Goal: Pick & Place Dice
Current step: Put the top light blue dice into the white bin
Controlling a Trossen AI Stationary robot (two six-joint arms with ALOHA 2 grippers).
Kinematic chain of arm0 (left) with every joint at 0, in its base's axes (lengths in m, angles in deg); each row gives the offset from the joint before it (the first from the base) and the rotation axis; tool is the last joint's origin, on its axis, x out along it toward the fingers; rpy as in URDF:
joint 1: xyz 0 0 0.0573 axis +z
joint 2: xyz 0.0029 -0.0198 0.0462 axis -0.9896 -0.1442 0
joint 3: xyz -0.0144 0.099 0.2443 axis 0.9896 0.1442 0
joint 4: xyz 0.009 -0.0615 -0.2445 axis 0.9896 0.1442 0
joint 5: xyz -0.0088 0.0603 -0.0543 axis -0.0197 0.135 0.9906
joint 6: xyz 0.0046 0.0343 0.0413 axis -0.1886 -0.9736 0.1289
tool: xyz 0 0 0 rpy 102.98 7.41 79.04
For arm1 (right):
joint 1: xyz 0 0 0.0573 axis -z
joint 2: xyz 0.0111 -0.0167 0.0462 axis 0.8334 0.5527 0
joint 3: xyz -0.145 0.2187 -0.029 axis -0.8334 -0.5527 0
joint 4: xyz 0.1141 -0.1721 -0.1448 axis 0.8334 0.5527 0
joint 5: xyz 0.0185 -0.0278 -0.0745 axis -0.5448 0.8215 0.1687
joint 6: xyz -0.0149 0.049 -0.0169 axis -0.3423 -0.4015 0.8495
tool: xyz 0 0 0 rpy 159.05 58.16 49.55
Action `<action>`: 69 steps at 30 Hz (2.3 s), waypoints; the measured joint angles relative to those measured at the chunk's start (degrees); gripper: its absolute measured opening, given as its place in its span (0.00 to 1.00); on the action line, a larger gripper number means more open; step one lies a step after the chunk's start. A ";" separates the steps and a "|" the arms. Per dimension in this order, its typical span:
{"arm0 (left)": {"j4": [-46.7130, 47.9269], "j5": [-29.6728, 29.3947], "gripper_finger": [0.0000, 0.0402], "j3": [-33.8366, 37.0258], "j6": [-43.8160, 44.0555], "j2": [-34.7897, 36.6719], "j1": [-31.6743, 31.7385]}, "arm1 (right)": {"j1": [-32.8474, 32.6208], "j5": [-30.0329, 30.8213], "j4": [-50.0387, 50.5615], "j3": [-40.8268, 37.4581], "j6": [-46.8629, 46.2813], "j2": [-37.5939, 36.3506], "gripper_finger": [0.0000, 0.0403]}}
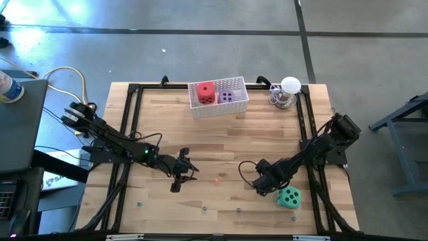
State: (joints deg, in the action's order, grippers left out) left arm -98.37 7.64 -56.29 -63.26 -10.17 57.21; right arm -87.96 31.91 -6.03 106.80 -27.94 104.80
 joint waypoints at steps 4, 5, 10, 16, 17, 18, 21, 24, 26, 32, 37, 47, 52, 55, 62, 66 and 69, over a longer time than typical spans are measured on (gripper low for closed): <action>-0.05 -0.02 0.41 0.02 0.00 0.00 0.03 | 0.00 0.31 -0.04 -0.03 0.48 0.07 0.33; -0.09 -0.04 0.41 0.02 0.00 0.00 0.03 | -0.02 0.69 -0.04 -0.06 0.60 0.09 0.33; -0.22 -0.07 0.41 0.02 -0.02 0.00 0.03 | 0.00 0.43 -0.20 -0.10 0.85 0.17 0.31; -0.22 -0.09 0.41 0.02 -0.38 -0.01 0.03 | 0.00 0.76 -0.66 -0.10 3.62 0.26 0.18; -0.20 -0.09 0.41 0.02 -0.49 -0.01 0.03 | 0.00 0.94 -0.64 -0.10 4.13 0.26 0.16; -0.20 -0.09 0.41 0.02 -0.66 -0.02 0.03 | -0.01 1.09 -0.64 -0.10 4.78 0.26 0.13; -0.20 -0.09 0.41 0.02 -0.66 -0.02 0.03 | -0.02 1.27 -0.59 -0.10 6.03 0.26 0.09; -0.20 -0.11 0.41 0.02 -0.66 0.00 0.03 | -0.04 2.49 -0.32 -0.12 6.59 0.28 0.09; -0.20 -0.11 0.41 0.02 -0.68 -0.02 0.03 | -0.07 3.49 -0.36 -0.11 6.48 0.30 0.09; -0.92 -0.31 0.41 0.02 -1.01 -0.02 0.12 | 1.19 9.63 3.86 3.90 9.54 0.88 0.09; -1.30 -0.31 0.41 0.02 -1.41 -0.02 0.27 | 5.88 20.04 10.88 10.91 17.31 0.72 0.09; -1.27 -0.26 0.41 0.02 -0.78 -0.02 0.27 | 21.80 36.26 18.69 25.69 41.67 0.52 0.09; -1.03 0.69 0.41 0.02 0.93 -0.02 -0.38 | 32.89 38.66 18.49 30.17 53.58 0.52 0.09; -0.84 0.83 0.41 0.02 2.42 -0.02 -1.16 | 40.13 37.91 16.22 31.16 59.37 0.50 0.09; -0.59 0.79 0.41 0.02 4.64 -0.02 -2.89 | 53.32 24.13 4.71 31.18 70.16 0.42 0.09; -0.59 0.79 0.41 0.02 6.05 -0.02 -3.27 | 56.59 17.37 1.79 31.18 70.88 0.42 0.09; -0.59 0.69 0.41 0.02 6.49 -0.02 -3.49 | 57.93 13.99 1.26 30.94 71.12 0.42 0.11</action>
State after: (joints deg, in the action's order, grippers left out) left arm -98.96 8.33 -56.27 -56.77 -10.19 53.73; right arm -30.03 45.89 -4.76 137.74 43.18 105.22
